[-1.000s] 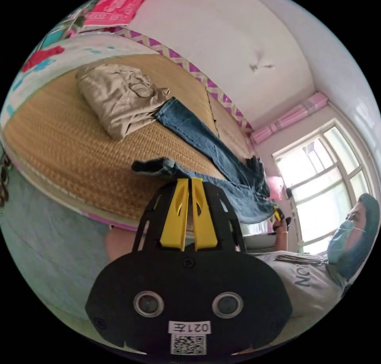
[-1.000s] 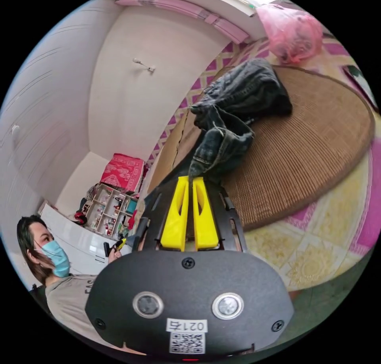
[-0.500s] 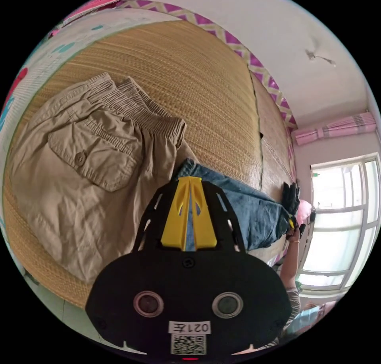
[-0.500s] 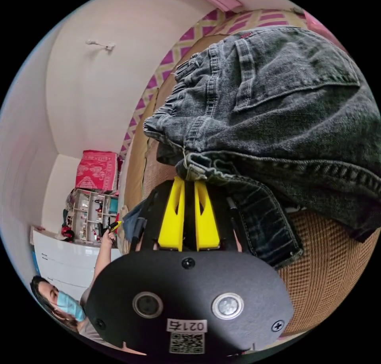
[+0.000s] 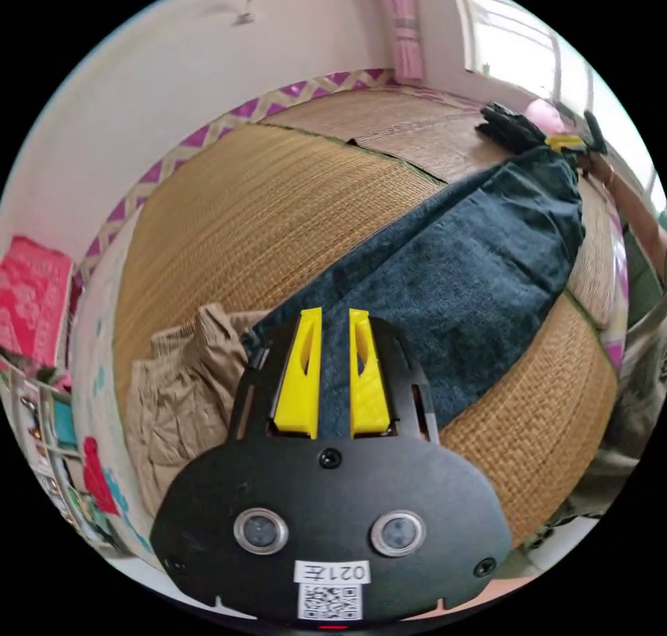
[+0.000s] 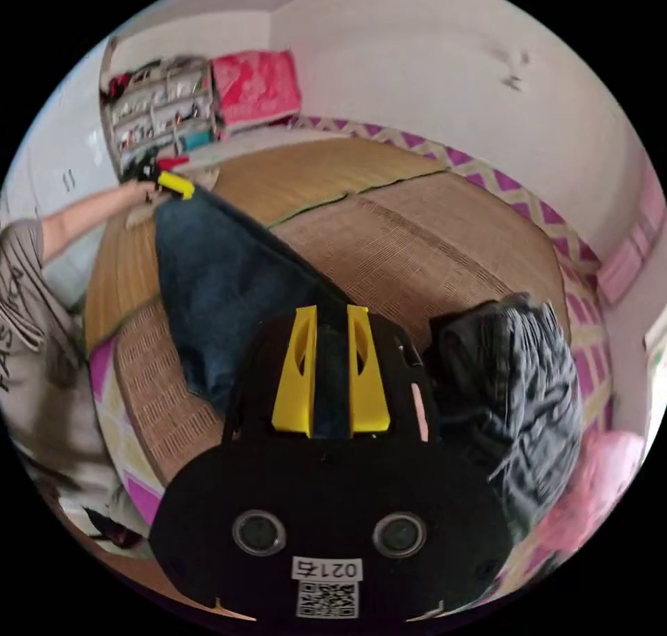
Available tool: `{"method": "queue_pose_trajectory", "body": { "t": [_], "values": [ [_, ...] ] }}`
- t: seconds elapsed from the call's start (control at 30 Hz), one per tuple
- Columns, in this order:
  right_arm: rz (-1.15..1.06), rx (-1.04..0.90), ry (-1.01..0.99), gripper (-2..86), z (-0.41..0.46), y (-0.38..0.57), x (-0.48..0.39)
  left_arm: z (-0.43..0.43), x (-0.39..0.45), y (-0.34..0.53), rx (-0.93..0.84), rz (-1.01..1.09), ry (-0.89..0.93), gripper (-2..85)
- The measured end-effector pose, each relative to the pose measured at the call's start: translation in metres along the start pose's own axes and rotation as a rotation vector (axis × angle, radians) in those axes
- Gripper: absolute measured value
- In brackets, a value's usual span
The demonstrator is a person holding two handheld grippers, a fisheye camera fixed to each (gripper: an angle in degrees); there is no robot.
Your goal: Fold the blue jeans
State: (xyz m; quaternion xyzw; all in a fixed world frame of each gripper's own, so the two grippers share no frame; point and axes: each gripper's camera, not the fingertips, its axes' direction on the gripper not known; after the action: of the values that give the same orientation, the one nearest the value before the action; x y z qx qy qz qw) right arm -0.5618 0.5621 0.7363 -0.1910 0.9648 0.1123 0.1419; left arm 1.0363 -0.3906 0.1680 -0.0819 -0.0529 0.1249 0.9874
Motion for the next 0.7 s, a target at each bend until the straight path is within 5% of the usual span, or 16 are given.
{"method": "queue_pose_trajectory", "body": {
  "t": [0.23, 0.47, 0.7],
  "values": [
    [-0.221, -0.396, 0.029, 5.8, 0.109, -0.098, -0.015, 0.019, 0.001, -0.056, -0.17, 0.037, 0.094, 1.7],
    [-0.16, -0.213, -0.021, -0.9, 0.044, -0.139, -0.018, -0.057, 0.0, -0.085, -0.079, 0.065, 0.092, -0.9],
    [-0.105, -0.313, 0.099, -1.0, 0.091, -0.167, -0.019, 0.001, -0.003, -0.13, -0.208, -0.01, 0.027, -0.9]
  ]
}}
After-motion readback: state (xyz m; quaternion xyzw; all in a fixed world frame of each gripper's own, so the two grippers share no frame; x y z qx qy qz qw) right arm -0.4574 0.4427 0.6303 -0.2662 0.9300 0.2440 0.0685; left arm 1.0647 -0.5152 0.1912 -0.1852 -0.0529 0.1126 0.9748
